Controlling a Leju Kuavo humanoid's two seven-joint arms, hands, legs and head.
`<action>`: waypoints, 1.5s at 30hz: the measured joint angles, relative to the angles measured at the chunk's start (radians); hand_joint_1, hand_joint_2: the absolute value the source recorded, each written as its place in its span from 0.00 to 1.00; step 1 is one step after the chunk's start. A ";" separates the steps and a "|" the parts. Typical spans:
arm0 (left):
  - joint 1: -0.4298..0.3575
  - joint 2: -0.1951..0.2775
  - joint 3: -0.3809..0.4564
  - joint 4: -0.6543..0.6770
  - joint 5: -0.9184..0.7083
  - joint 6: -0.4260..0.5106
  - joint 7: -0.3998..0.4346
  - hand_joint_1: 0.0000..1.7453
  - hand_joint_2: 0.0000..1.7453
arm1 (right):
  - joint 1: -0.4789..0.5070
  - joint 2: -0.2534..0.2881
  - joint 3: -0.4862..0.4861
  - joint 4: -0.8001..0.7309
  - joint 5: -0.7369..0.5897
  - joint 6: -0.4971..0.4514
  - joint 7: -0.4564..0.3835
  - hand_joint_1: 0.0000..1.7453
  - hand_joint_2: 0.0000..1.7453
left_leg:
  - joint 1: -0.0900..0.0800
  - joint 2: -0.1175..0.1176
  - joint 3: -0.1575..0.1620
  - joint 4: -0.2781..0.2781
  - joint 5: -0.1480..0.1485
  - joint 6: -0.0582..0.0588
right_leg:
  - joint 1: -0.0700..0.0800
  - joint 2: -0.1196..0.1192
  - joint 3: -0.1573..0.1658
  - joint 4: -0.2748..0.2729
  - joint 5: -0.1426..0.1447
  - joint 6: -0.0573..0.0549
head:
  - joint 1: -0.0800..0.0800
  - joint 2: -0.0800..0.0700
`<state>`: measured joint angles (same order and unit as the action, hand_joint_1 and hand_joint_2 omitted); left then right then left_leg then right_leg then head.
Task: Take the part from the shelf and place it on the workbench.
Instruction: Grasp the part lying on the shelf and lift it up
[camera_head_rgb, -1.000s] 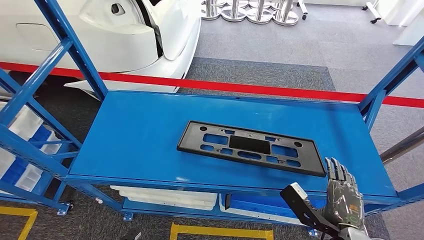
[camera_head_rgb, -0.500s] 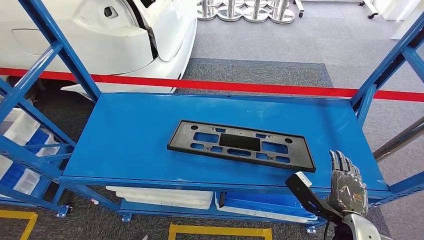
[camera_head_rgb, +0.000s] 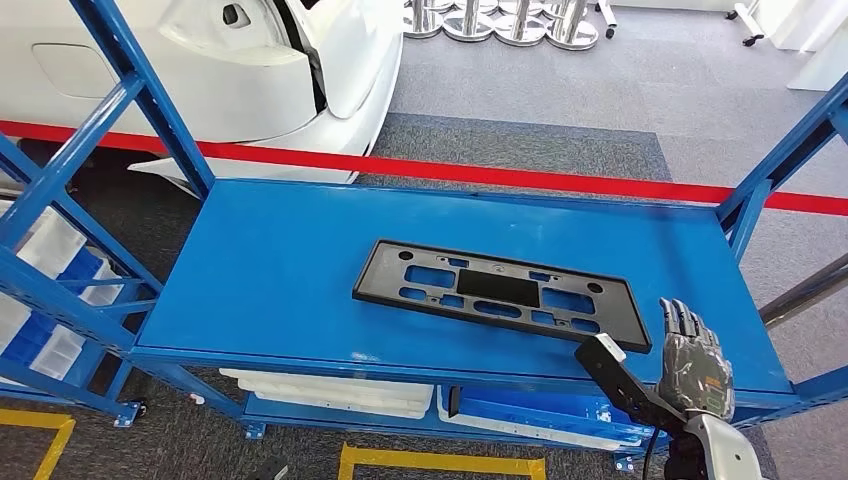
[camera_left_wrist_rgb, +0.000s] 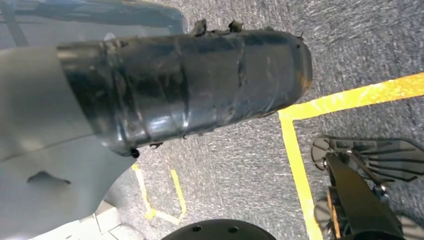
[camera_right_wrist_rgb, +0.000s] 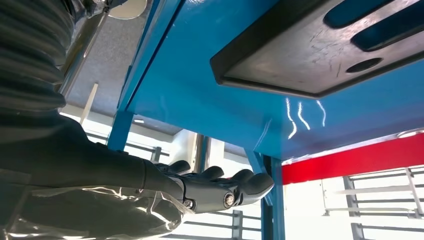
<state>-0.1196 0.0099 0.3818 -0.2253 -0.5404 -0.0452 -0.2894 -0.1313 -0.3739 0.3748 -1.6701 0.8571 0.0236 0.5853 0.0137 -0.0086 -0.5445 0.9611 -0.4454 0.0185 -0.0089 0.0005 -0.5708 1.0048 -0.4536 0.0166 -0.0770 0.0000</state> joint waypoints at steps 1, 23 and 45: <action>-0.001 0.000 -0.001 0.000 0.000 0.000 0.001 0.00 0.00 | -0.004 0.003 0.000 0.005 0.000 0.003 0.000 0.00 1.00 | -0.001 0.000 -0.001 0.000 0.000 -0.005 | 0.002 0.000 0.019 -0.037 0.008 -0.005 | 0.000 0.000; -0.025 0.010 -0.041 -0.002 -0.016 -0.005 0.013 0.00 0.00 | -0.138 0.092 0.016 0.173 -0.067 0.059 -0.068 0.00 1.00 | 0.002 0.003 -0.010 -0.007 0.015 0.006 | 0.004 0.000 -0.043 0.097 -0.075 0.007 | 0.000 0.000; -0.038 0.016 -0.080 -0.009 -0.020 -0.016 0.027 0.00 0.00 | -0.257 0.142 0.066 0.386 -0.035 0.143 -0.129 0.00 1.00 | 0.000 0.002 -0.060 0.102 -0.011 -0.035 | 0.004 0.001 0.025 -0.060 0.024 -0.037 | -0.003 0.000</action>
<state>-0.1581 0.0262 0.3018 -0.2341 -0.5604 -0.0614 -0.2620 -0.3888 -0.2320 0.4413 -1.2842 0.8218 0.1665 0.4564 0.0135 -0.0062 -0.6042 1.0634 -0.4565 -0.0168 -0.0048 0.0020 -0.5462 0.9449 -0.4293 -0.0206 -0.0803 0.0000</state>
